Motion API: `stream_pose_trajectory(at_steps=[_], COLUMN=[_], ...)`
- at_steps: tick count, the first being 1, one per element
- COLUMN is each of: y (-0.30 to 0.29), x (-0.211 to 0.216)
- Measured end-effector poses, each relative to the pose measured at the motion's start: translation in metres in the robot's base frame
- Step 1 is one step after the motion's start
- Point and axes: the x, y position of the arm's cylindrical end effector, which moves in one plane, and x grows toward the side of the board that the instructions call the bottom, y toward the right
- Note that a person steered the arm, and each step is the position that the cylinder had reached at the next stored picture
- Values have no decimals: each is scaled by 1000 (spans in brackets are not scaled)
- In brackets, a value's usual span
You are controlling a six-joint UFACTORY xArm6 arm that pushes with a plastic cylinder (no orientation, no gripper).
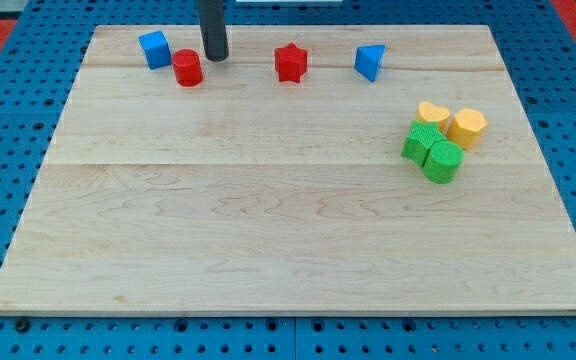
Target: Move the red star to the bottom of the blue cube
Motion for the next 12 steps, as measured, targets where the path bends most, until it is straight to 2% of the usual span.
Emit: stream_pose_trajectory(at_steps=[1,2,3,4,6,8,9,10,12], y=[-29,-56,13,75,151,24,60,53,-44], x=[26,18,-14,-62,-23,30,36,77,50])
